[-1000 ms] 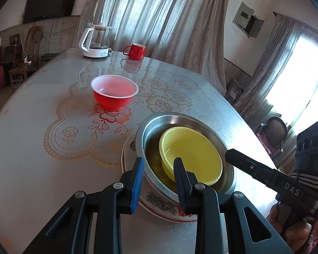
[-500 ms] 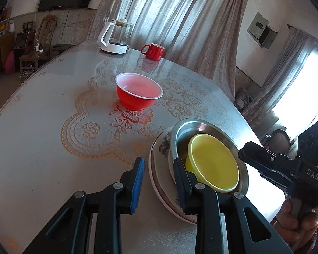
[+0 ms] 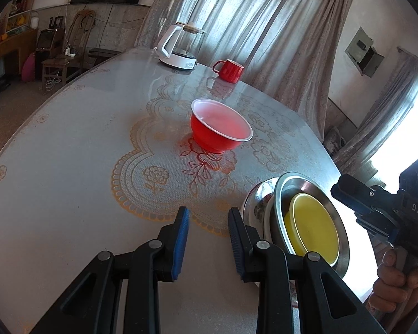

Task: Organize plates and bowls
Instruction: 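Open both tools and withdraw them from the yellow bowl, then move both tools to the red bowl rim and grip it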

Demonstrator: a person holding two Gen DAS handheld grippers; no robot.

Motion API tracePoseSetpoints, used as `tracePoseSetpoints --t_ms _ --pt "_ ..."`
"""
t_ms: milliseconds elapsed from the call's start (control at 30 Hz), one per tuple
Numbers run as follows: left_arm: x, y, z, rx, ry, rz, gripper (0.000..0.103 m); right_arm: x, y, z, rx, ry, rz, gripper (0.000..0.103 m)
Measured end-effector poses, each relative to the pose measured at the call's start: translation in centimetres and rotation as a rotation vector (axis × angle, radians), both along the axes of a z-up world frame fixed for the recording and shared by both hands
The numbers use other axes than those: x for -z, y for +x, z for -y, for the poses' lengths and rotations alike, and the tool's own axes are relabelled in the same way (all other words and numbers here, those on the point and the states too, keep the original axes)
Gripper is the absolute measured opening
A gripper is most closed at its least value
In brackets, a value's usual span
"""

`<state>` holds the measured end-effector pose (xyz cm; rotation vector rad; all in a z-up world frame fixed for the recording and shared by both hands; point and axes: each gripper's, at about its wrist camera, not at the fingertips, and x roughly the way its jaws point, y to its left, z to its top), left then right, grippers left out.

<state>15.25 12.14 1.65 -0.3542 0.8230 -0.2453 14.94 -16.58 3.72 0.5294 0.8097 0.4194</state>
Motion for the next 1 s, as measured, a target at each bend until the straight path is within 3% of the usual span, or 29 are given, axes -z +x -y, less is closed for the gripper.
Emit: tracePoseSetpoints --t_ms 300,367,433,800,1000 --pt "-0.2 3.7 -0.9 -0.022 -0.017 0.006 0.03 0.3 5.6 0.3 0.033 0.11 -0.092 0.019" --pt "-0.2 4.6 -1.2 -0.029 -0.03 0.004 0.043 0.6 6.9 0.2 0.042 0.106 -0.118 0.021" --pt "0.0 5.6 -1.7 -0.039 -0.051 -0.004 0.046 1.0 8.1 -0.1 0.051 0.097 -0.141 0.021" --pt "0.4 10.6 -2.0 -0.071 -0.024 -0.057 0.046 2.2 13.4 0.4 0.116 0.063 -0.221 0.021" --pt "0.3 12.8 -2.3 -0.071 -0.066 -0.055 0.045 3.4 15.6 0.3 0.105 0.064 -0.256 0.021"
